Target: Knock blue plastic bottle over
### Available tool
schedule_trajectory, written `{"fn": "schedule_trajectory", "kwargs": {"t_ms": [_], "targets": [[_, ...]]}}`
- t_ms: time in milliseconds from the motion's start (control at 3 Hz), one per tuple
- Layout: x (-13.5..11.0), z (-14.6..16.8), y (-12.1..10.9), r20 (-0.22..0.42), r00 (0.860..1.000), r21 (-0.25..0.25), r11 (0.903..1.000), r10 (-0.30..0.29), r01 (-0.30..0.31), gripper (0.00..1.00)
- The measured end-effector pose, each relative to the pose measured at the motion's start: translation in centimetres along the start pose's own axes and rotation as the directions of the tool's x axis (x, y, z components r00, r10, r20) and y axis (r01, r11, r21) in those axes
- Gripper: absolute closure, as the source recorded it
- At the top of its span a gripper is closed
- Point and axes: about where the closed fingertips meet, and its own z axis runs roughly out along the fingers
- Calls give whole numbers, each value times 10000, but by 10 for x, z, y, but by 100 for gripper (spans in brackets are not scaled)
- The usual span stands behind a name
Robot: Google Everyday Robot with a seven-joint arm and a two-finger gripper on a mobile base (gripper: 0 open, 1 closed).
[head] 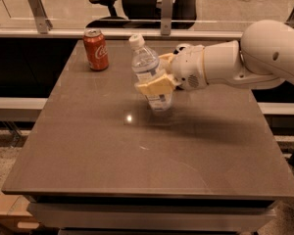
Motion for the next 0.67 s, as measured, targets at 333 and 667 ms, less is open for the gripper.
{"fn": "schedule_trajectory", "kwargs": {"t_ms": [333,667], "targets": [[5,-16,-1,-1110,9938,327,9995,-11,47,100],[7,-18,1,-2726,9617,229,9991,-287,363,100]]}}
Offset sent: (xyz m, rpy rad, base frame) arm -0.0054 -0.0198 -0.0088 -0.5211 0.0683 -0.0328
